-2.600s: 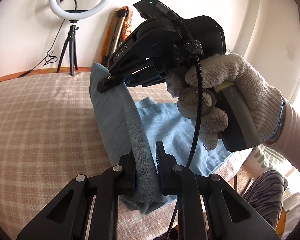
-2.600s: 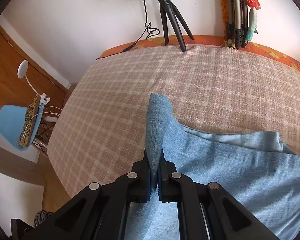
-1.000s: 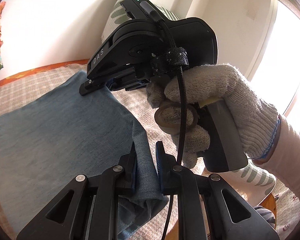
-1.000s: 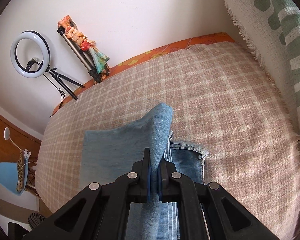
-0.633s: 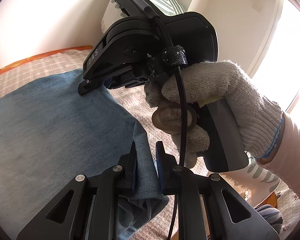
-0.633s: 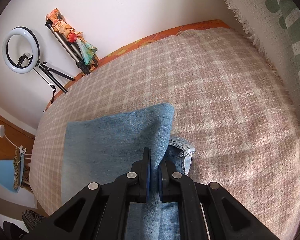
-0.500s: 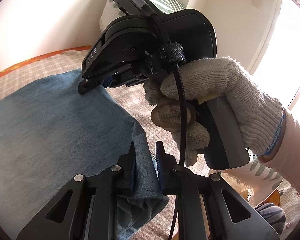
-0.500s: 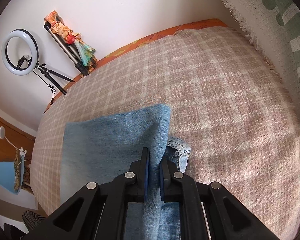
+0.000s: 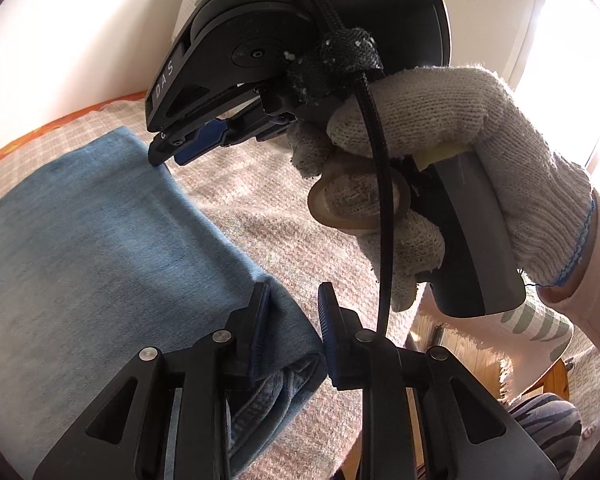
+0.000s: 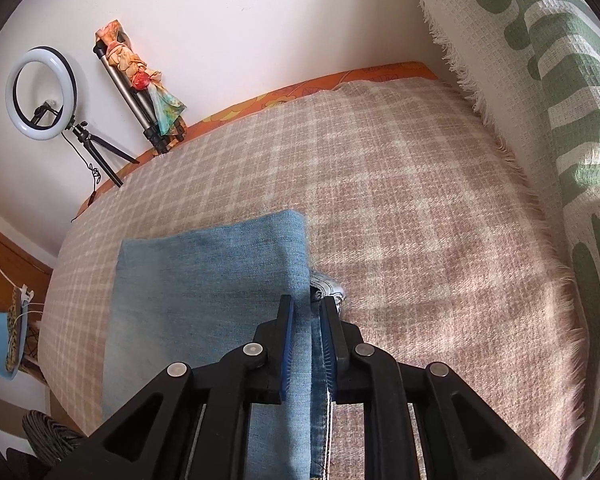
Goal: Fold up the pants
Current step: 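Lay the folded edge down and open both tools, then move both tools to the folded edge of the jeans bundle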
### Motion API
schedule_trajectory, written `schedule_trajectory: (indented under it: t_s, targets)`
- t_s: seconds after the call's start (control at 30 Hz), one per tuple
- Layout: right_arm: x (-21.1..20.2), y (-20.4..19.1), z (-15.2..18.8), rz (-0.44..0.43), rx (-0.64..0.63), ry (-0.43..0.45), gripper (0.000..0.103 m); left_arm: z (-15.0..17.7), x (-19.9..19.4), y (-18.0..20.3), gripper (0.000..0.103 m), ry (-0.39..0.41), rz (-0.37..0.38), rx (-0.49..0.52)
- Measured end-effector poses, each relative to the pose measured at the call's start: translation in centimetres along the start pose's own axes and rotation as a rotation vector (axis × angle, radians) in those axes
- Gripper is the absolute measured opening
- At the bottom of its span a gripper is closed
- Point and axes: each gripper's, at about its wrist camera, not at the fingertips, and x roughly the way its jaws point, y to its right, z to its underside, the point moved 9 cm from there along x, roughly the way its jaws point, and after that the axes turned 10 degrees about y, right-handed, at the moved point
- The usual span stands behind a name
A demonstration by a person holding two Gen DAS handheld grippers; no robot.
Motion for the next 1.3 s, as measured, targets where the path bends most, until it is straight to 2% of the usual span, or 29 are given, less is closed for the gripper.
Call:
schedule_trajectory:
  t_s: [0.07, 0.13, 0.2, 0.27, 0.33, 0.4, 0.5, 0.6, 0.73, 0.87, 0.97, 1.1, 1.3]
  targets:
    - [-0.5, 0.5, 0.2, 0.005, 0.008, 0.005, 0.022, 0.4, 0.6, 0.7, 0.021, -0.022, 0.014, 0.006]
    - [-1.2, 1.2, 0.4, 0.008, 0.023, 0.018, 0.025, 0.6, 0.8, 1.2, 0.026, -0.029, 0.018, 0.016]
    - [-2.1, 1.9, 0.5, 0.008, 0.043, 0.035, 0.037, 0.5, 0.9, 1.1, 0.027, -0.034, 0.025, 0.020]
    - [-3.1, 2.4, 0.6, 0.001, 0.059, 0.060, 0.045, 0.3, 0.1, 1.1, 0.030, -0.037, 0.038, 0.010]
    - [-4.2, 2.5, 0.8, -0.020, 0.072, 0.088, 0.054, 0.3, -1.1, 0.3, 0.039, -0.038, 0.044, 0.004]
    - [-5.1, 2.4, 1.1, -0.034, 0.073, 0.116, 0.069, 0.3, -2.5, 0.0, 0.039, -0.037, 0.041, 0.008]
    - [-6.0, 1.7, 1.8, -0.047, 0.045, 0.146, 0.076, 0.4, -4.9, -1.0, 0.041, -0.028, 0.022, 0.017]
    - [-6.0, 0.7, 2.8, -0.067, 0.022, 0.146, 0.081, 0.6, -7.3, -3.1, 0.048, -0.020, -0.007, -0.012]
    - [-5.3, -0.1, 4.1, -0.071, 0.016, 0.136, 0.082, 0.8, -9.8, -7.0, 0.054, -0.014, -0.086, -0.081]
    - [-4.3, -0.2, 4.7, -0.067, 0.025, 0.138, 0.089, 0.6, -11.8, -11.2, 0.060, 0.000, -0.203, -0.137]
    - [-3.6, -0.3, 4.8, -0.060, 0.014, 0.140, 0.092, 1.7, -12.5, -14.3, 0.068, -0.029, -0.296, -0.191]
    - [-2.8, -0.2, 4.6, -0.035, -0.017, 0.112, 0.092, 2.4, -13.4, -17.4, 0.069, -0.041, -0.401, -0.210]
    - [-1.7, 0.9, 3.8, -0.015, 0.004, 0.058, 0.091, 2.9, -13.2, -19.6, 0.069, -0.061, -0.458, -0.246]
